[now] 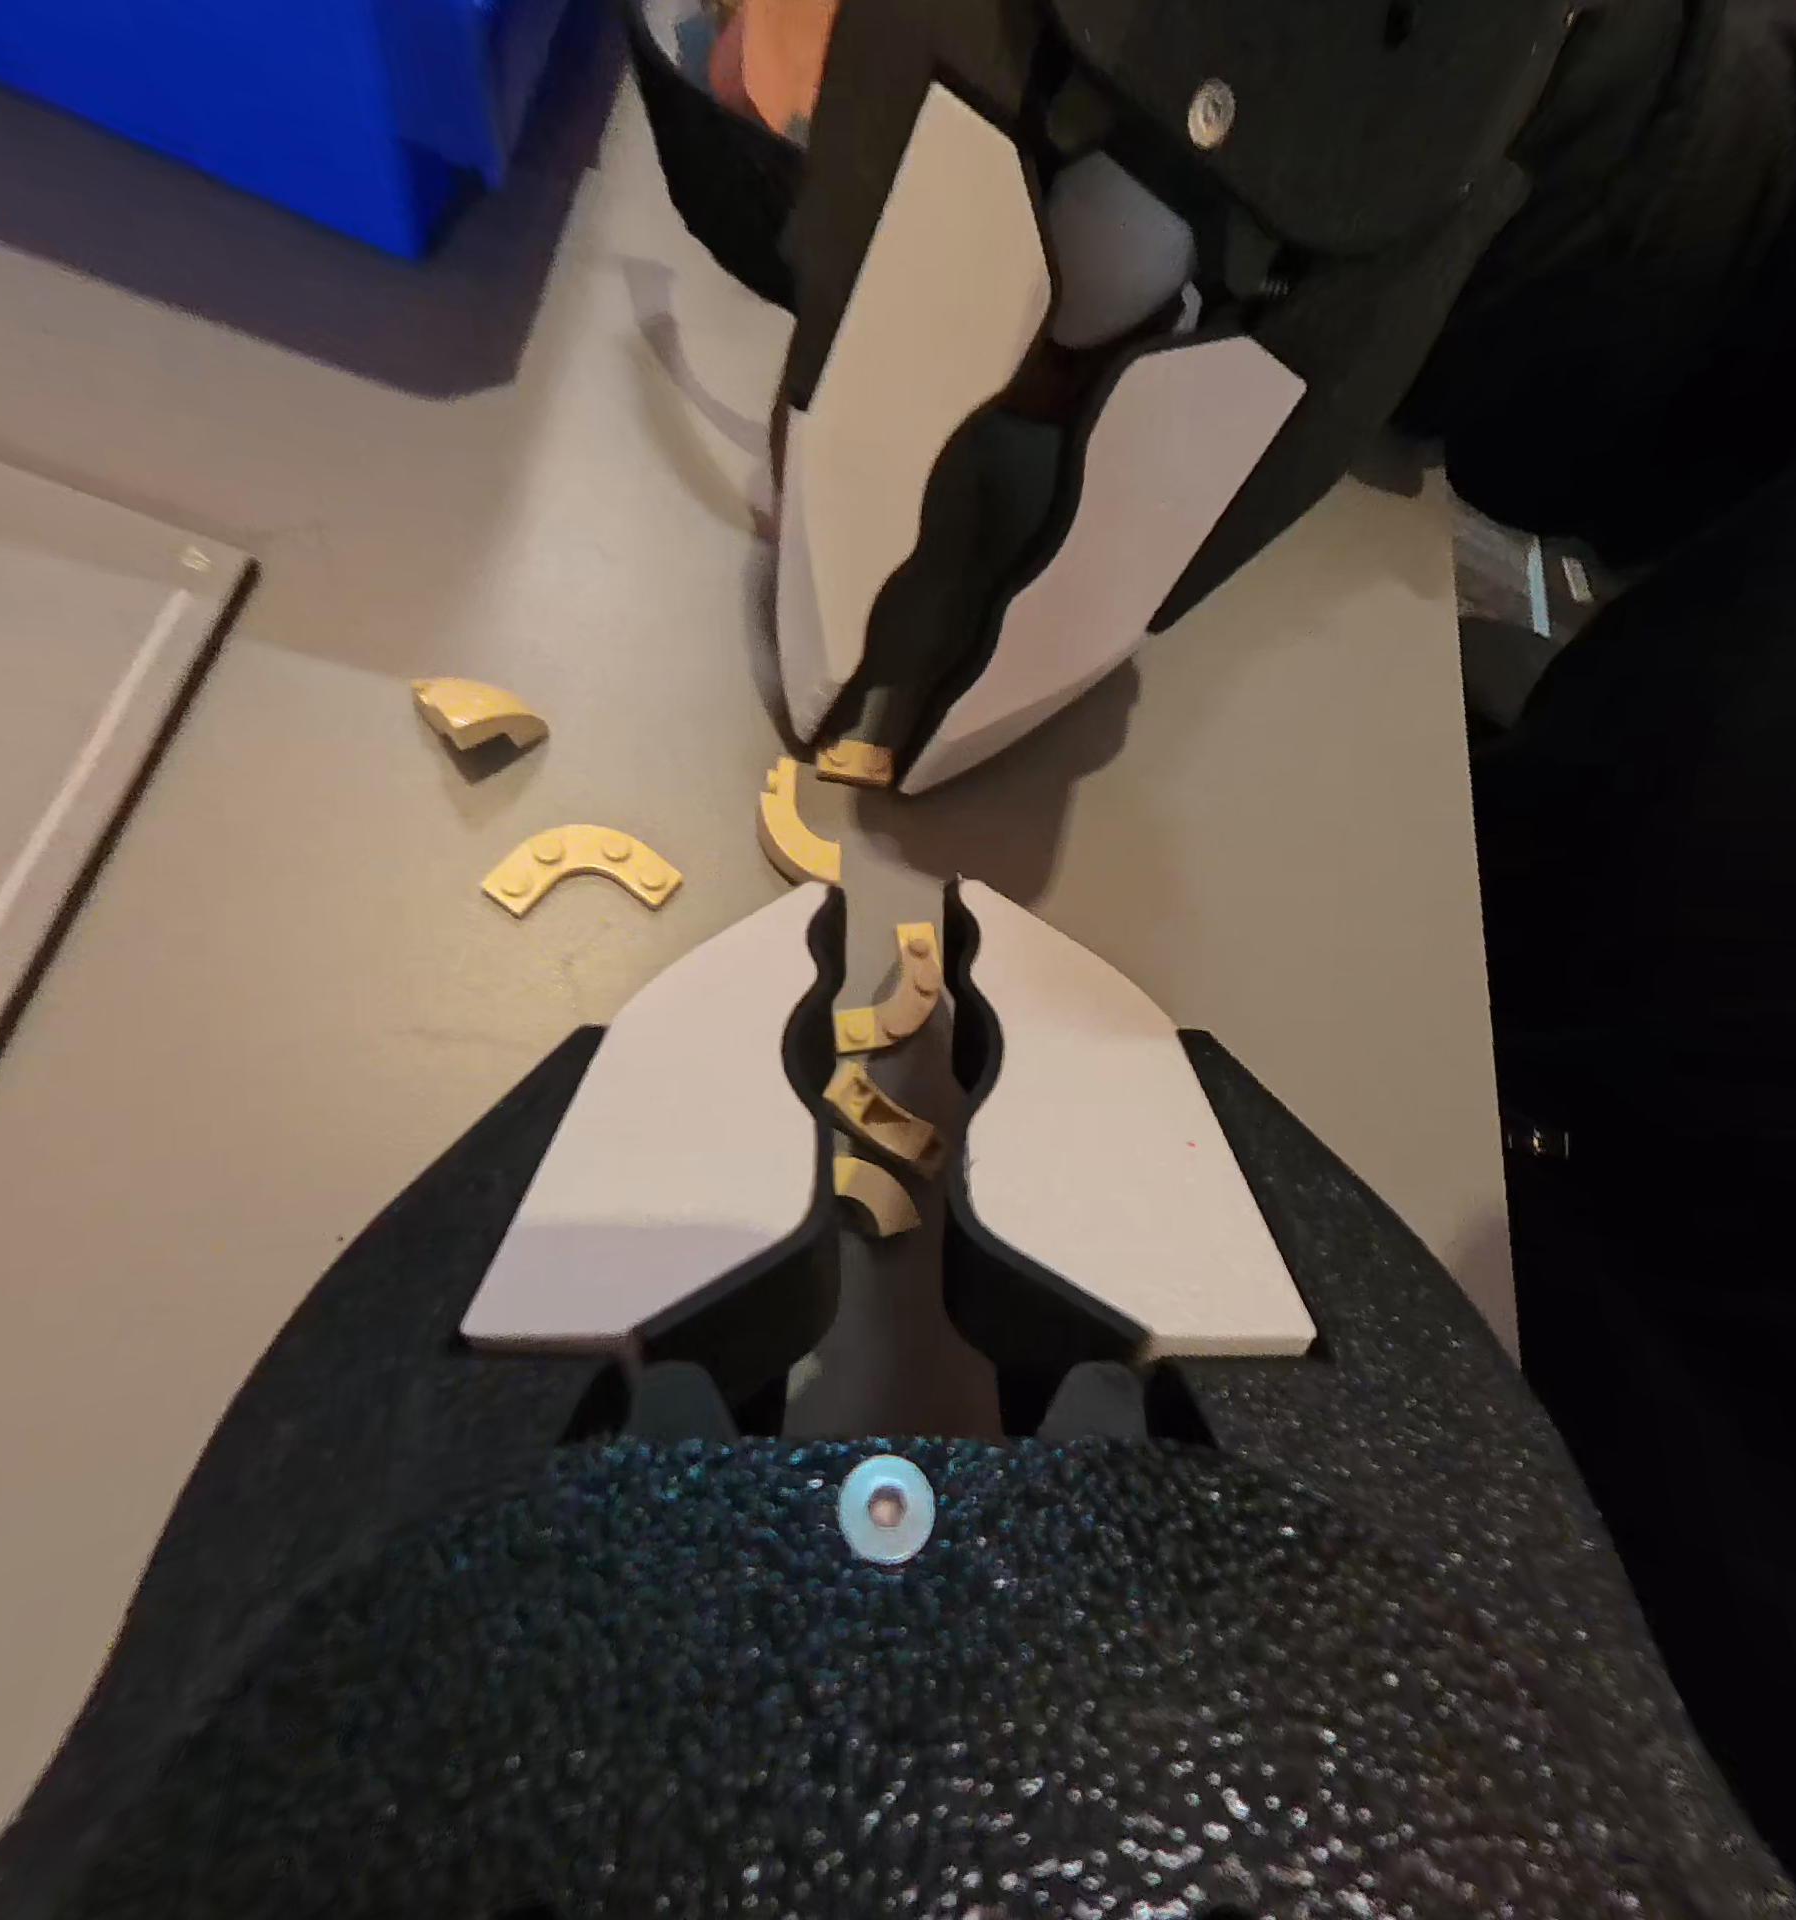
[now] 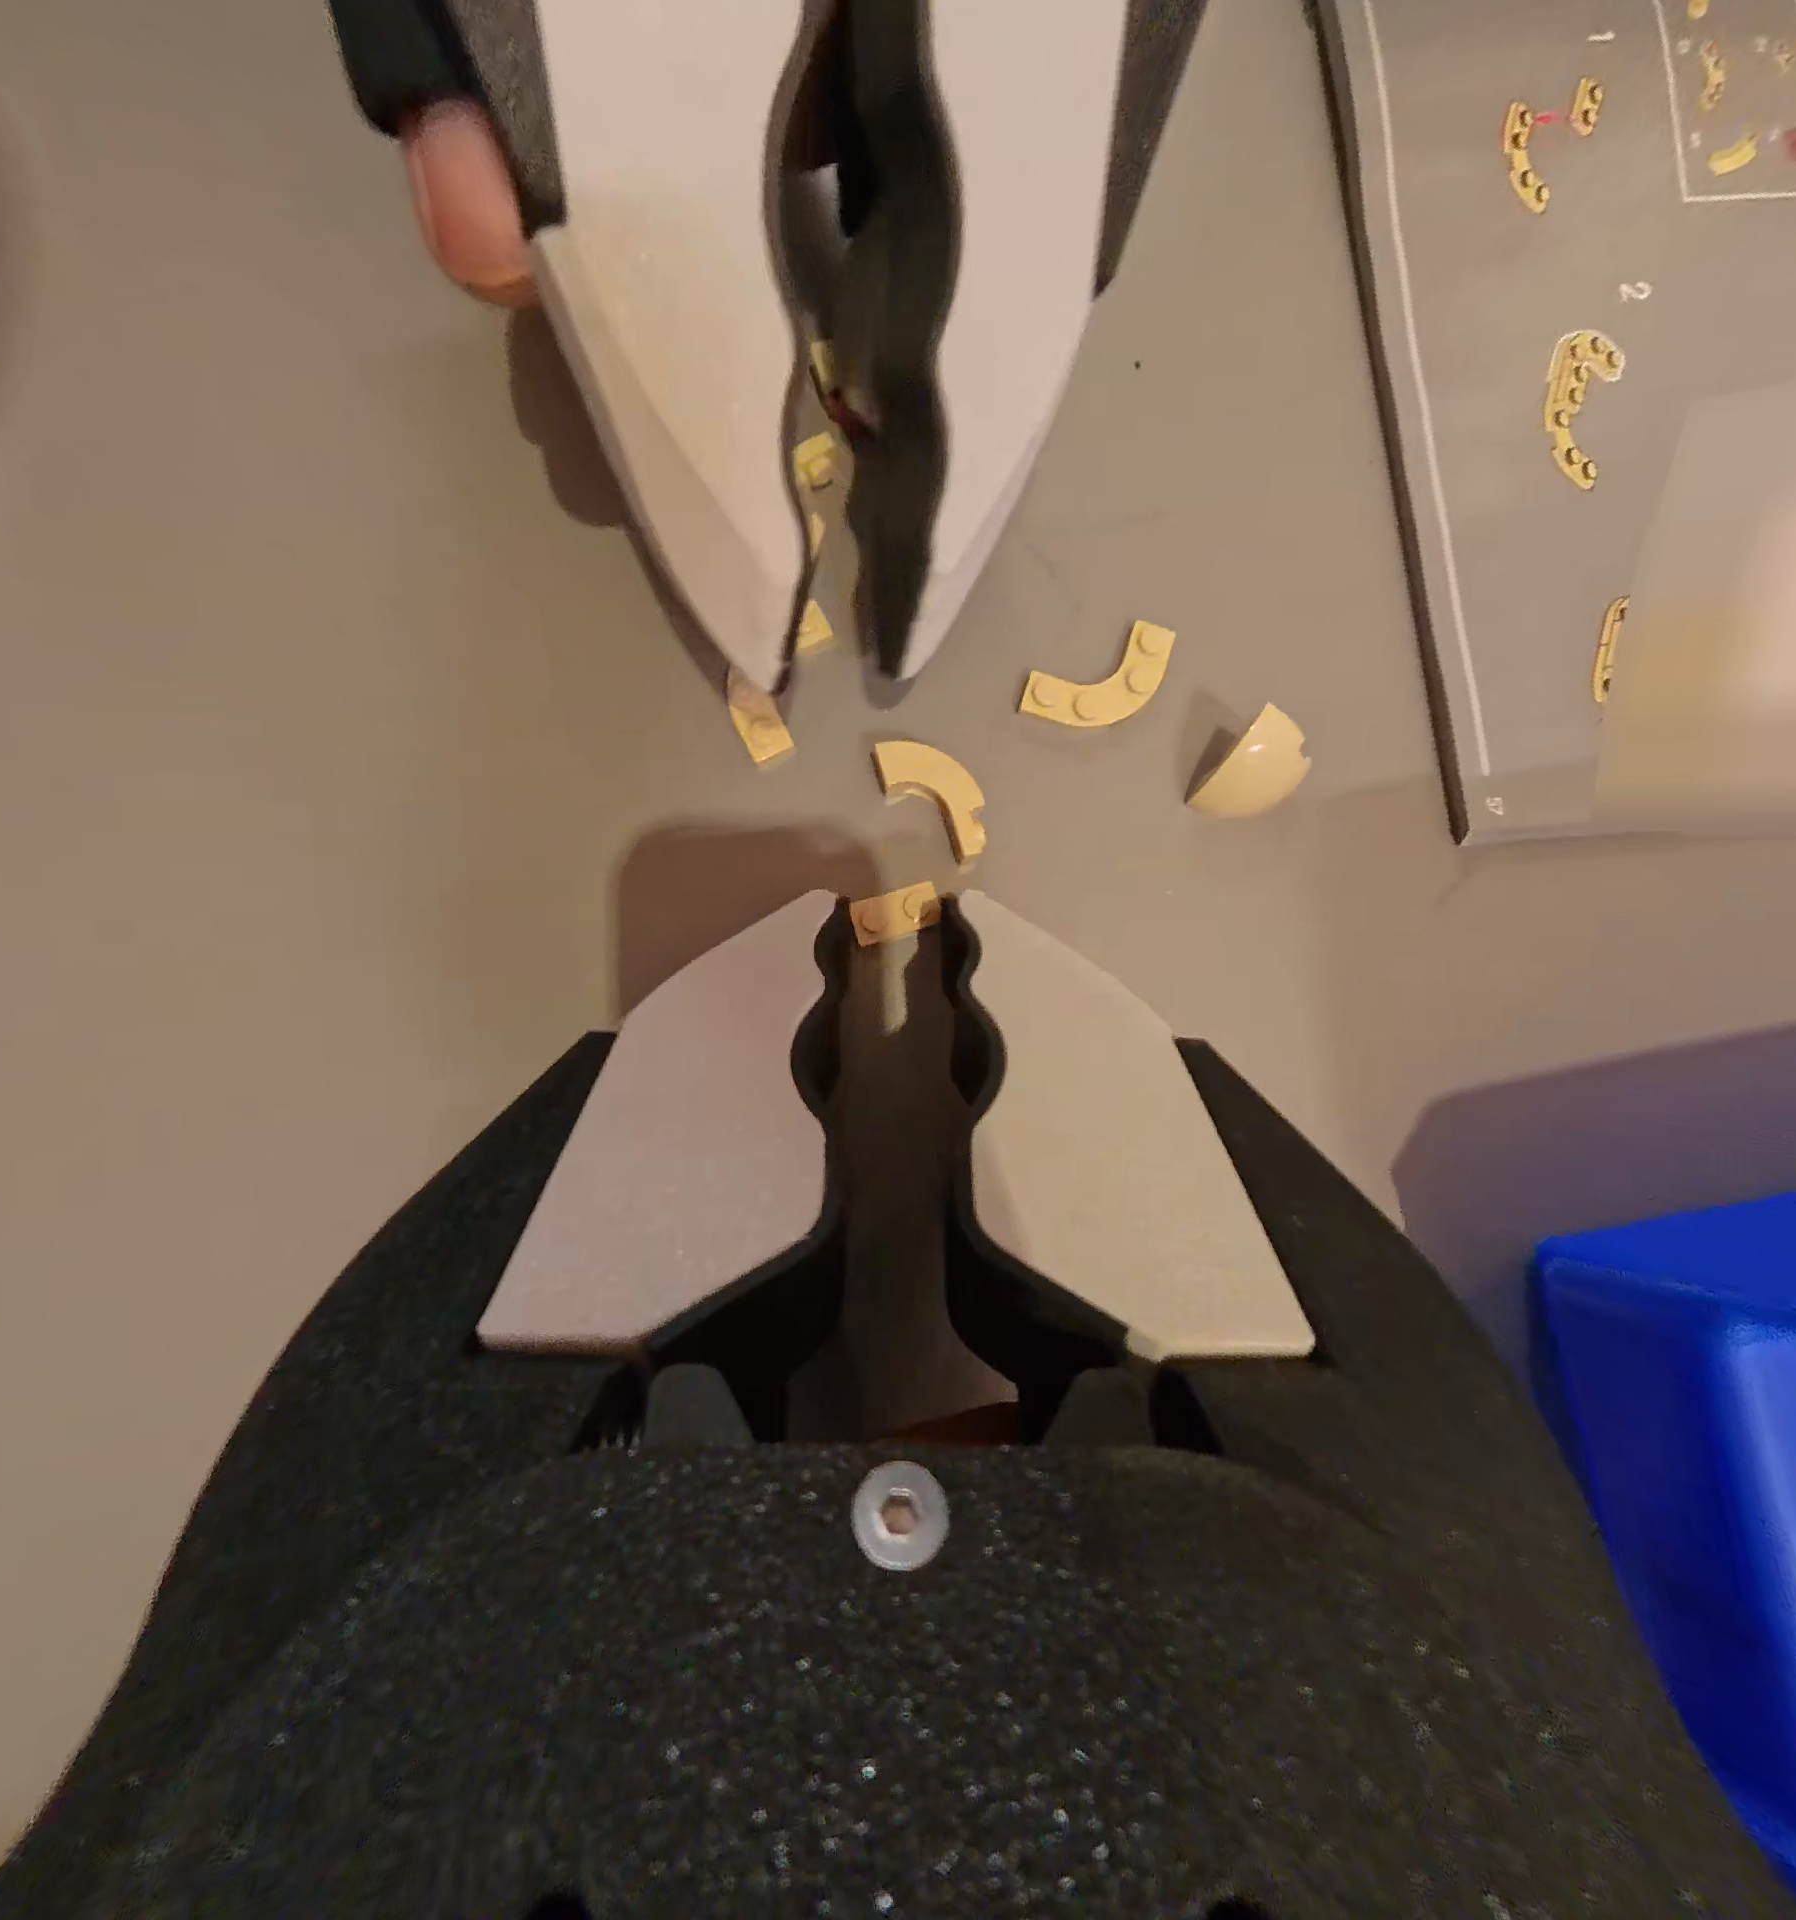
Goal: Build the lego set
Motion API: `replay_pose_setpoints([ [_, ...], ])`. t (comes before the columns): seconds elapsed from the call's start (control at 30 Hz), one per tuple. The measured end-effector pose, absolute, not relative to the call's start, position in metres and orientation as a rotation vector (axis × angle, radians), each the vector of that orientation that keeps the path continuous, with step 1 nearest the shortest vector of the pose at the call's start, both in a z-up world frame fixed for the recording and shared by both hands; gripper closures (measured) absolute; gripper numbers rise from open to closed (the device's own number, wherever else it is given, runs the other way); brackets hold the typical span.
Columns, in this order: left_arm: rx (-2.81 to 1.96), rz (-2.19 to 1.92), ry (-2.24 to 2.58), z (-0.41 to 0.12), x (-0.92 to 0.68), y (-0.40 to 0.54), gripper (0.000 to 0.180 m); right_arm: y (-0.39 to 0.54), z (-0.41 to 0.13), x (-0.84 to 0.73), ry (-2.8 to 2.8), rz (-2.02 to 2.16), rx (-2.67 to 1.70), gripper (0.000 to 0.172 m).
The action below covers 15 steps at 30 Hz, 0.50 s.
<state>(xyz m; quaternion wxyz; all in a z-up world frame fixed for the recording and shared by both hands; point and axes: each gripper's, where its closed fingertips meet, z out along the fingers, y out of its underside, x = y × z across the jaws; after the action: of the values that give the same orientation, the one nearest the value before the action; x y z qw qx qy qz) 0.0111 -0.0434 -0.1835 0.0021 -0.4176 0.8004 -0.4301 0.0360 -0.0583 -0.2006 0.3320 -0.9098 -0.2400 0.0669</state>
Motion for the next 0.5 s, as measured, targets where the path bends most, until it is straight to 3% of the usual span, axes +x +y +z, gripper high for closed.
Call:
replay_pose_setpoints([
  [0.27,-1.195,-1.299,2.605,-0.177,-0.005,-0.027,0.159,-0.056,-0.174,0.011,-0.706,0.297,-2.199,0.156],
  [0.5,-1.075,-1.136,2.794,-0.193,-0.027,-0.042,0.160,-0.038,-0.184,0.002,-0.700,0.251,-2.199,0.156],
])
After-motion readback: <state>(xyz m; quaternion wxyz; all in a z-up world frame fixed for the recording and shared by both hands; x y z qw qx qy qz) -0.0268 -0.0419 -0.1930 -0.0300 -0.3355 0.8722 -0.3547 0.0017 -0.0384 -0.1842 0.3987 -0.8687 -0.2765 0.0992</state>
